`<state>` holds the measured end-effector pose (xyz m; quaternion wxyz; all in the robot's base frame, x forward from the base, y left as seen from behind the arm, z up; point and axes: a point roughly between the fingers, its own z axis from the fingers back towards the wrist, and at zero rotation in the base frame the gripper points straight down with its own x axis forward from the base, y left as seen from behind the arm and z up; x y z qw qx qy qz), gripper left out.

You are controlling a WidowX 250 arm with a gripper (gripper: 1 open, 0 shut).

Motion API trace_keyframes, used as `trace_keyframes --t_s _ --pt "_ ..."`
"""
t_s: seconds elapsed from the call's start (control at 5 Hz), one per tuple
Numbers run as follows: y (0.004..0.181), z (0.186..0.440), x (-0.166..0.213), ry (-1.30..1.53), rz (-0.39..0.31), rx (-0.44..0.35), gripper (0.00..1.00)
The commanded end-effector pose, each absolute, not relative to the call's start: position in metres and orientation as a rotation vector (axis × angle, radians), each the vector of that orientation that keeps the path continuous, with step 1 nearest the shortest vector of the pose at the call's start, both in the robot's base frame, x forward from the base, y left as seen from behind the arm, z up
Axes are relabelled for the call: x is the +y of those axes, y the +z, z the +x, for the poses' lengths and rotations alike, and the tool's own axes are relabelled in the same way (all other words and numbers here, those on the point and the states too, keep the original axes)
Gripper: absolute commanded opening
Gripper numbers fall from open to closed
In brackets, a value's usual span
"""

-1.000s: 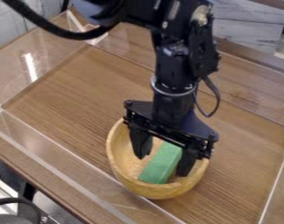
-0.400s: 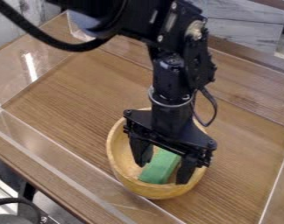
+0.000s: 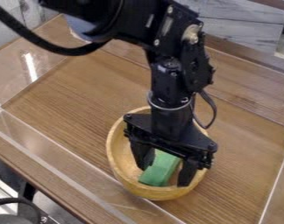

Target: Remove the green block from inside the brown bowl and put it on the table

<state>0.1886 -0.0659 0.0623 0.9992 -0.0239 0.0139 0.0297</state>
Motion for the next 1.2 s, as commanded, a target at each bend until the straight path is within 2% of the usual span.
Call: trace_keyframes --t_s 0.0,0.8,1.0 --pt "0.060 0.191 -0.065 0.057 -0.053 0.009 1.00" --pt "0.038 0.193 -0.065 0.058 -0.062 -0.003 1.00" --pt "0.035 0.193 -0.064 0.055 -0.063 -0.003 0.00"
